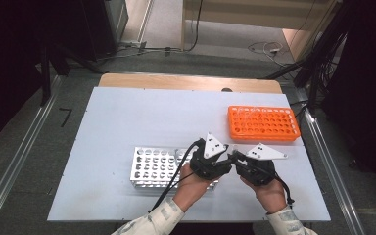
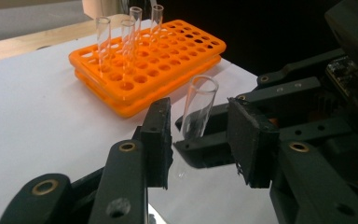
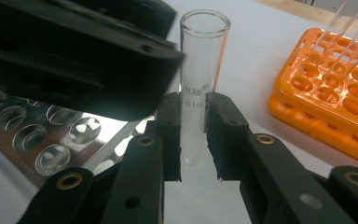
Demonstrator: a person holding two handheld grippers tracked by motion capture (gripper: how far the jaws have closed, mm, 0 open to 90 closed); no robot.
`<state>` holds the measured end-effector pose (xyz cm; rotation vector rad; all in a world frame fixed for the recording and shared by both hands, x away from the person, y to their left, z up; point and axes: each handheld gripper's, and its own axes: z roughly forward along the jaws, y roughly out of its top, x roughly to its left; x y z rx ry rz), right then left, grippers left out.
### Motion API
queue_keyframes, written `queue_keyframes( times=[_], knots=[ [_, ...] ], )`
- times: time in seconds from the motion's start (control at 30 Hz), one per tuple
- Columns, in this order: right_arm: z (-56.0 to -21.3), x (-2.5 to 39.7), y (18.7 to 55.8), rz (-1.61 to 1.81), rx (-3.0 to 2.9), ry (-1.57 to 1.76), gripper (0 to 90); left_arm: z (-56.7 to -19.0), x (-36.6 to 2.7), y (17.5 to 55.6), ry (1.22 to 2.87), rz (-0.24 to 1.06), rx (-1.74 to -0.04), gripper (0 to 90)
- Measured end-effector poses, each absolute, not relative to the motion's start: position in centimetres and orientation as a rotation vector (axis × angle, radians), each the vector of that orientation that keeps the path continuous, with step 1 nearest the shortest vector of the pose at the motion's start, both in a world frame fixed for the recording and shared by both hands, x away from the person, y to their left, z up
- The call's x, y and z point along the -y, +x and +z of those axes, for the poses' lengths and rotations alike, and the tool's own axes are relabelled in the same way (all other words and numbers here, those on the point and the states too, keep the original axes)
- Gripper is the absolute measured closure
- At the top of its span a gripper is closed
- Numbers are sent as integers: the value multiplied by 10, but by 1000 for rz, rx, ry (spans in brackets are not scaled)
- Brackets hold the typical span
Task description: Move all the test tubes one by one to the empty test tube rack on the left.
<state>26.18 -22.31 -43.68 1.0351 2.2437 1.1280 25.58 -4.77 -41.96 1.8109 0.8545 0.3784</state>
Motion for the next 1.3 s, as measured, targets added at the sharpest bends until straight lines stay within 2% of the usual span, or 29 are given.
queue_keyframes(
  times=[0.2,0.6,0.73,0.8,0.9,0.93,0.97,1.1,1.3],
  knots=[
    [-437,222,261,1129,-2252,1029,729,-423,53,260,1811,388,-854,714],
    [-435,223,261,1140,-2245,1029,720,-421,53,262,1803,413,-850,754],
    [-433,223,259,1167,-2245,1023,635,-419,52,262,1790,410,-857,754],
    [-433,223,259,1177,-2251,1020,532,-418,50,262,1781,407,-861,754],
    [-431,223,259,1212,-2256,1017,443,-415,47,263,1767,402,-871,754],
    [-431,223,259,1212,-2256,1017,443,-415,47,263,1767,402,-871,754],
    [-428,223,258,1226,-2250,1025,373,-413,44,264,1759,397,-875,754],
    [-425,225,257,1251,-2244,1025,327,-407,35,265,1729,393,-891,754],
    [-424,226,257,1263,-2245,1010,252,-391,1,261,1692,429,-919,754]
  ],
)
